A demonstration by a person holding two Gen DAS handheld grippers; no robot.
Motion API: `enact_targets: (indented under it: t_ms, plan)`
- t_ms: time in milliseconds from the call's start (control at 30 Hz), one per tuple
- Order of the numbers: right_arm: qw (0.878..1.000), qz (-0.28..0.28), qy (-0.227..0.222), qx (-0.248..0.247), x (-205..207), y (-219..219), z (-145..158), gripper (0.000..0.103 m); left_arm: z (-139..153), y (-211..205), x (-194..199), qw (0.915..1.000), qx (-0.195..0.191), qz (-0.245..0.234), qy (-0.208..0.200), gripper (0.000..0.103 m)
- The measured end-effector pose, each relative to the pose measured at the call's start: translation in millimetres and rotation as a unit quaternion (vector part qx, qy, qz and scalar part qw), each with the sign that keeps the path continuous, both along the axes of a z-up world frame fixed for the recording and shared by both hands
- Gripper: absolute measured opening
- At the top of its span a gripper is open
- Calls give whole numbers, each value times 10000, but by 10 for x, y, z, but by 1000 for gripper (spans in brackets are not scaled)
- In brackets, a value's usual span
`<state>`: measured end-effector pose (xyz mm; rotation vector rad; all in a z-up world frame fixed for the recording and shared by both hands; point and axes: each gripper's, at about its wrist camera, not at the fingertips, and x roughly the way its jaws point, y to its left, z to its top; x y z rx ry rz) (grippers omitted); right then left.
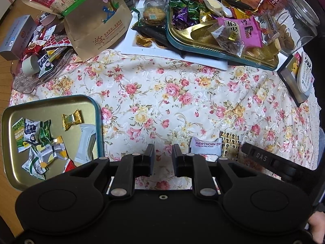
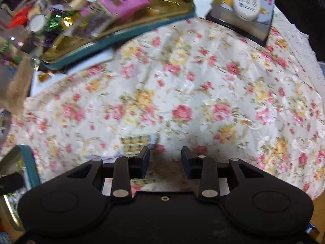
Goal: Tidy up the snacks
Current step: 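Grasp the white Hawthorn Strip packet with the left tool while the right tool grasps the gold-dotted packet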
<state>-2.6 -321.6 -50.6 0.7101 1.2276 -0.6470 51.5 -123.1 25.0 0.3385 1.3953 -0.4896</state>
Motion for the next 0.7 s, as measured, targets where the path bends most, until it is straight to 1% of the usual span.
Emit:
enact_targets:
  t_ms: [67,133,333,467,500,567,700]
  plan:
    - [9998,29,-129,139,63,40,3,38,-10,-8,-15,10000,6,-25,8,26]
    - [9996,24,-152,242,140,90,-42,40,-22,-19,-29,10000,36,-71,0,26]
    - [9995,237,125,177,262,203,-234,40,-58,-21,-31,9999,107,-133,-13,26]
    - [9990,372,262,31,301,266,-323,40,-81,-41,-35,9997,123,-213,-16,26]
    - [9987,403,321,-22,308,272,-334,39,-90,-48,-40,9996,131,-241,-13,26]
    - [9980,462,418,-54,295,270,-346,33,-118,-68,-55,9994,174,-306,-21,26]
    - [9977,476,462,-141,232,216,-251,32,-196,-119,-87,9986,313,-415,-54,26]
